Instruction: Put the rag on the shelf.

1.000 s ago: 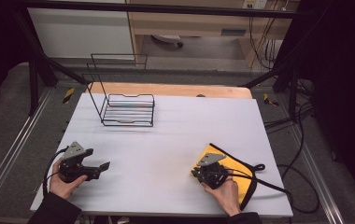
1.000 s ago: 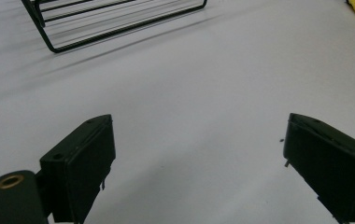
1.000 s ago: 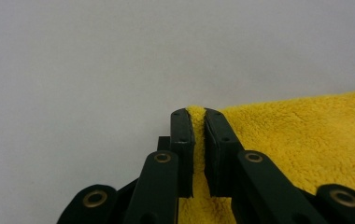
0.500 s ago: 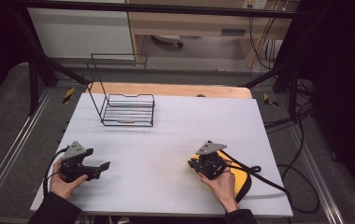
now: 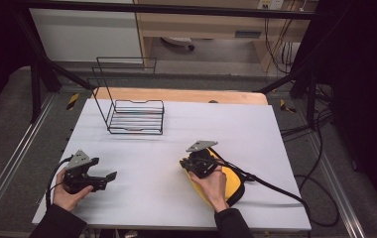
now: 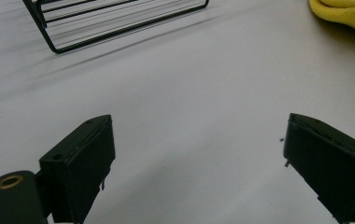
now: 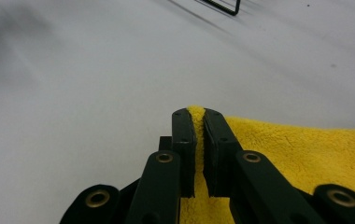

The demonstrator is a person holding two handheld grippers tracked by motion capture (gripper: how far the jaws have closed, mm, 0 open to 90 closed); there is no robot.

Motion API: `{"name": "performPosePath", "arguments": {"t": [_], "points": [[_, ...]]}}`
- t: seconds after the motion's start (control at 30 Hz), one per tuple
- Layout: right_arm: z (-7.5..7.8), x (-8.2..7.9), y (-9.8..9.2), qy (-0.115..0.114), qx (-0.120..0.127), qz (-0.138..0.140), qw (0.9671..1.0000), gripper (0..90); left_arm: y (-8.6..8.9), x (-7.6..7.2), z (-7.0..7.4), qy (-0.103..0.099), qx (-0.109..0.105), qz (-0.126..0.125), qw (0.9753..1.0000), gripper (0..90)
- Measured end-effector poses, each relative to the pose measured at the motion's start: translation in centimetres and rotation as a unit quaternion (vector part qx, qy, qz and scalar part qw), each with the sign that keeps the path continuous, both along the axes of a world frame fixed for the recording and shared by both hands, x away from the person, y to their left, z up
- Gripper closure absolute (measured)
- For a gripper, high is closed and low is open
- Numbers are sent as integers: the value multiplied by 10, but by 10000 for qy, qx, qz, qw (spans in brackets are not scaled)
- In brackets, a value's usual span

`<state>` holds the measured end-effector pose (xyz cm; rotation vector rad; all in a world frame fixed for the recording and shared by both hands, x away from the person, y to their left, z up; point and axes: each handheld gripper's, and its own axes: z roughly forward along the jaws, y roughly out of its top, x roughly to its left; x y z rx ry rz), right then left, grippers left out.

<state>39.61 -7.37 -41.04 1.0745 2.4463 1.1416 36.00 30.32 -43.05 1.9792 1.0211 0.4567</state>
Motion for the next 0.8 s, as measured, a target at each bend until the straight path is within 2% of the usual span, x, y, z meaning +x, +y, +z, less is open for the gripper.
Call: {"name": "performPosePath", "arguments": {"t": [0.17,0.27,0.43,0.57,0.8], "points": [[-1,11,20,13,98,-29,9999,843,-1,0,0,-5,-17,12,10000,91],[-5,20,33,59,89,-151,9998,842,0,0,0,2,3,-3,10000,91],[-10,32,49,35,55,-189,9998,842,0,1,0,-5,-3,0,10000,91],[-13,41,56,40,137,-265,9995,842,0,1,0,-2,1,1,10000,91],[-25,48,61,94,96,-274,9995,817,-1,0,-1,4,21,-16,10000,90]]}}
